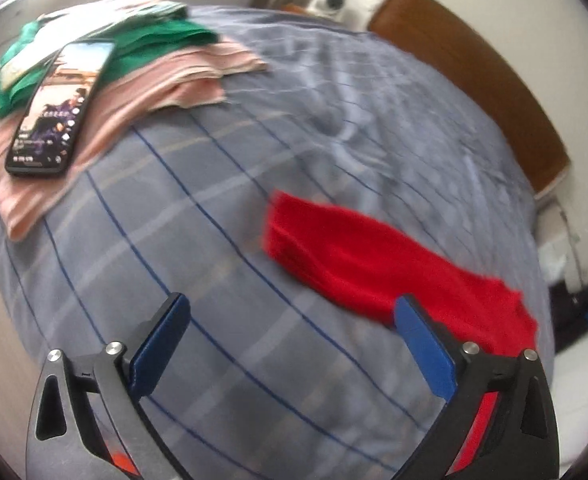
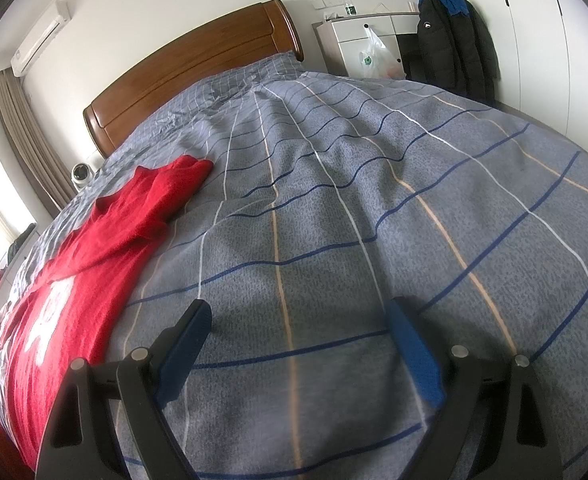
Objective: Fold small clothes
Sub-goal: 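Grasp the sweater side edge with the left gripper, fold it over the body, release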
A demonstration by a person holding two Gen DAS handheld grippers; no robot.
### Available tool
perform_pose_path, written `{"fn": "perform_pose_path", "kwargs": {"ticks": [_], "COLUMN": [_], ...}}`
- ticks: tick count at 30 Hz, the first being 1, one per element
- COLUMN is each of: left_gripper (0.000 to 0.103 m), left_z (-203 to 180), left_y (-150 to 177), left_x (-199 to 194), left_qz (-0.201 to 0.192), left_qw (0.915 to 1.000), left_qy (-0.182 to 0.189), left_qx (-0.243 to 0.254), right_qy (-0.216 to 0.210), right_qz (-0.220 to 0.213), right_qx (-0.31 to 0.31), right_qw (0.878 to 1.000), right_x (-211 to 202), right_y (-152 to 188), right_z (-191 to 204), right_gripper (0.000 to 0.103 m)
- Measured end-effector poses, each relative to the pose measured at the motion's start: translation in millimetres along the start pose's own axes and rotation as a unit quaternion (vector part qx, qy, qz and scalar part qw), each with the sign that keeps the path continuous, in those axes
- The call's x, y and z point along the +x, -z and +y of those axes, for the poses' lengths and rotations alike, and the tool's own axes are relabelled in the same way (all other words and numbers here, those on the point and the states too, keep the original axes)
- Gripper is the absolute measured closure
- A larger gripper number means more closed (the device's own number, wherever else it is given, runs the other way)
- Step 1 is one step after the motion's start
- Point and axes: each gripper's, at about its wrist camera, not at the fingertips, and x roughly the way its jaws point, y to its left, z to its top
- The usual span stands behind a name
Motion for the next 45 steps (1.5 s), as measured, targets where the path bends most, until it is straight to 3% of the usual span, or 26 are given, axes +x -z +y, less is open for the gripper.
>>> {"fn": "perform_pose_path", "kwargs": {"ticks": [4, 7, 9, 10, 11, 12, 14, 18, 20, 21, 24, 27, 29, 30, 31, 32, 33, 36, 38, 41, 45], "left_gripper": [0.020, 0.025, 0.047, 0.090, 0.100, 0.101, 0.101, 0.101, 0.101, 0.101, 0.101, 0.101, 0.098, 0.091, 0.062, 0.034, 0.028, 0.028, 0.028, 0.022, 0.019], "left_z": [-7, -14, -22, -26, -32, -42, -63, -168, -229, -272, -353, -427, -454, -466, -473, -478, -475, -445, -412, -345, -248], "left_y": [-20, -32, -34, -34, -34, -35, -37, -39, -31, -21, 12, 61, 91, 111, 127, 143, 164, 193, 198, 187, 154], "left_x": [30, 52, 62, 64, 67, 61, 44, -15, -43, -58, -78, -71, -58, -45, -32, -18, -2, 18, 18, 8, 7], "left_qz": [0.030, 0.044, 0.043, 0.044, 0.050, 0.043, 0.022, -0.026, -0.041, -0.048, -0.045, -0.022, -0.007, 0.007, 0.028, 0.054, 0.081, 0.127, 0.130, 0.087, 0.026], "left_qw": [0.9992, 0.9986, 0.9981, 0.9976, 0.9969, 0.9971, 0.9968, 0.9839, 0.9708, 0.9594, 0.9332, 0.9106, 0.9020, 0.8997, 0.8981, 0.8973, 0.8972, 0.8942, 0.8973, 0.9074, 0.9291], "left_qy": [-0.019, -0.026, -0.040, -0.045, -0.050, -0.047, -0.034, 0.032, 0.079, 0.110, 0.173, 0.219, 0.229, 0.229, 0.231, 0.231, 0.233, 0.231, 0.222, 0.180, 0.063], "left_qx": [0.018, 0.015, 0.021, 0.027, 0.034, 0.042, 0.069, 0.174, 0.223, 0.255, 0.312, 0.350, 0.366, 0.372, 0.373, 0.372, 0.366, 0.362, 0.359, 0.370, 0.364], "right_qy": [0.002, 0.004, 0.006, 0.008, 0.008, 0.009, 0.010, 0.009, 0.010, 0.010, 0.009, 0.007, 0.007, 0.007, 0.007, 0.006, 0.006, 0.005, 0.005, 0.005, 0.007], "right_qz": [0.000, 0.000, 0.000, 0.000, 0.001, 0.001, 0.001, 0.001, 0.001, 0.002, 0.003, 0.003, 0.003, 0.003, 0.003, 0.003, 0.003, 0.003, 0.003, 0.004, 0.005], "right_qx": [-0.002, -0.004, -0.006, -0.007, -0.007, -0.008, -0.008, -0.008, -0.010, -0.011, -0.011, -0.011, -0.011, -0.012, -0.012, -0.012, -0.012, -0.012, -0.012, -0.013, -0.019], "right_qw": [1.000, 1.000, 1.000, 1.000, 1.000, 1.000, 1.000, 1.000, 1.000, 1.000, 1.000, 1.000, 1.000, 1.000, 1.000, 1.000, 1.000, 1.000, 1.000, 1.000, 1.000], "right_x": [0, 1, 2, 2, 2, 2, 2, 3, 2, 3, 2, 1, 1, 1, 1, 0, 0, 0, 0, 0, 0], "right_y": [0, -1, -1, -1, -1, -2, -2, -2, -2, -2, -2, -2, -2, -2, -2, -2, -2, -2, -2, -2, -3], "right_z": [0, -1, 1, 1, 1, 1, 1, 0, 2, 2, 2, 0, 0, 0, 0, 0, 0, -1, 0, 0, 1], "right_gripper": [0.014, 0.014, 0.014, 0.014, 0.014, 0.014, 0.014, 0.014, 0.013, 0.013, 0.012, 0.012, 0.012, 0.012, 0.012, 0.012, 0.012, 0.012, 0.012, 0.011, 0.010]}}
